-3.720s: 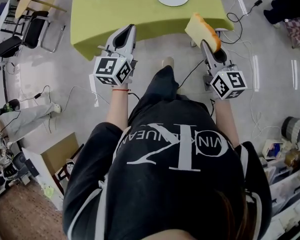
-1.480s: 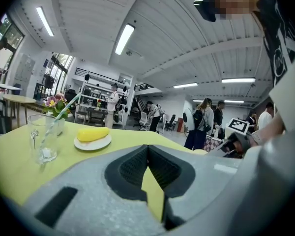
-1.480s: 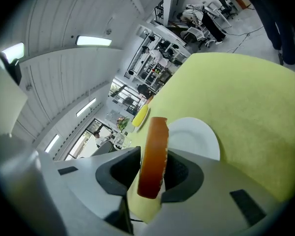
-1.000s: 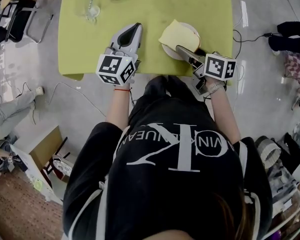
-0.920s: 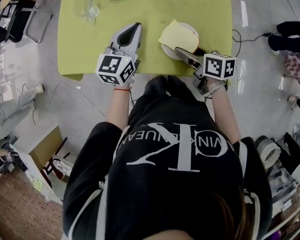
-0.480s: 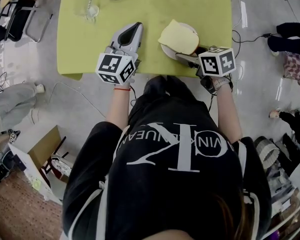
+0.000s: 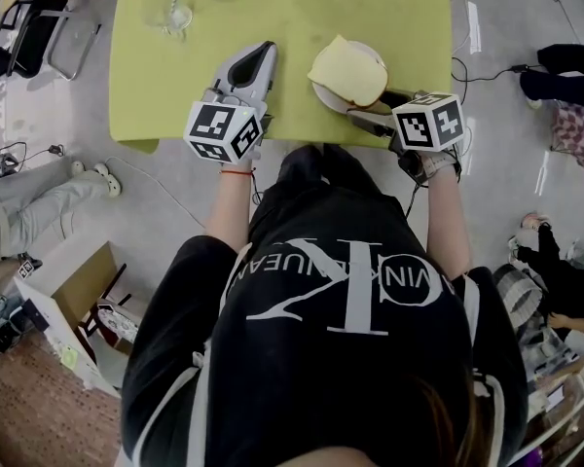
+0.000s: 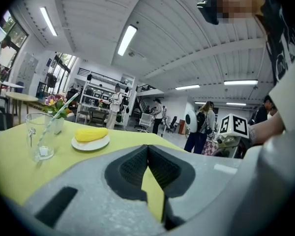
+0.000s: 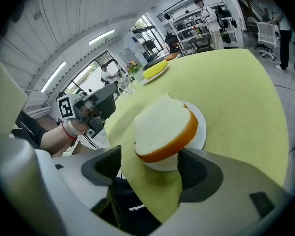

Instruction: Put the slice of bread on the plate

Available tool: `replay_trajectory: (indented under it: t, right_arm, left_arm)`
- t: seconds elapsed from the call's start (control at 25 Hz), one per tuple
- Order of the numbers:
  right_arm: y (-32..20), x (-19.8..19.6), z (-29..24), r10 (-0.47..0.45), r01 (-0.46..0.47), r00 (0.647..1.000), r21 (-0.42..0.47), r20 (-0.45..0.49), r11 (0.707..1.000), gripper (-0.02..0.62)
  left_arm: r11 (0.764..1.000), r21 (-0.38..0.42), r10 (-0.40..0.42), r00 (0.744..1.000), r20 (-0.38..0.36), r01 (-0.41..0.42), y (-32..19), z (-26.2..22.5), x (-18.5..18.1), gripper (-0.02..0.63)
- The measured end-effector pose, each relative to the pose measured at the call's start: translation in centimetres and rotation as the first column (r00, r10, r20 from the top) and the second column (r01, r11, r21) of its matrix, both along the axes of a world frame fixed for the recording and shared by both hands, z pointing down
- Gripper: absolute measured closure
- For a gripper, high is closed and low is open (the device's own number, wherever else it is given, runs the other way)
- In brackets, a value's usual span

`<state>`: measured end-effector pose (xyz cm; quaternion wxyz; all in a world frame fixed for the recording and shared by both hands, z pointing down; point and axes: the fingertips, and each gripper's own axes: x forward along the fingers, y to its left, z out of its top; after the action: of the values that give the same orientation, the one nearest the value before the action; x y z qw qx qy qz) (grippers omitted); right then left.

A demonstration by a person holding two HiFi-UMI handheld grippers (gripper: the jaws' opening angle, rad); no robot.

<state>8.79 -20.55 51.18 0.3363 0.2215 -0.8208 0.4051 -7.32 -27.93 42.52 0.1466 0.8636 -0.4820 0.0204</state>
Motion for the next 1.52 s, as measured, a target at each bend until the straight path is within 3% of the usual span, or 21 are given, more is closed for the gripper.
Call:
replay_trajectory:
  t: [0.8, 1.12, 1.36, 1.52]
  right_arm:
    - [0.2, 2.6, -2.1, 0.077, -0.079, 0.996, 0.044, 0.04, 0.996, 0.247]
    - [-0.5, 3.0, -3.6, 0.058, -0.064, 0.997, 0.166, 0.04, 0.984, 0.44]
    - [-2.2, 3.5, -5.9, 0.106, -0.124, 0.991, 0.294, 0.077, 0.948, 0.589]
    - [-3.7, 3.7, -6.9, 0.146, -0.181, 0.982, 0.357, 0.123, 0.917, 0.594]
  left_arm:
    - [0.997, 0.02, 0.068, 0.998, -0.004, -0.068, -0.6, -1.3, 2.5, 0.598]
    - [0.997, 0.033, 0.074, 0.997, 0.006, -0.074, -0.5, -2.1, 2.5, 0.597]
    - [0.996, 0.049, 0.073, 0.997, 0.015, -0.073, -0.3, -3.0, 2.6, 0.598]
    - [0.996, 0.061, 0.061, 0.998, 0.023, -0.062, -0.7, -3.2, 2.3, 0.598]
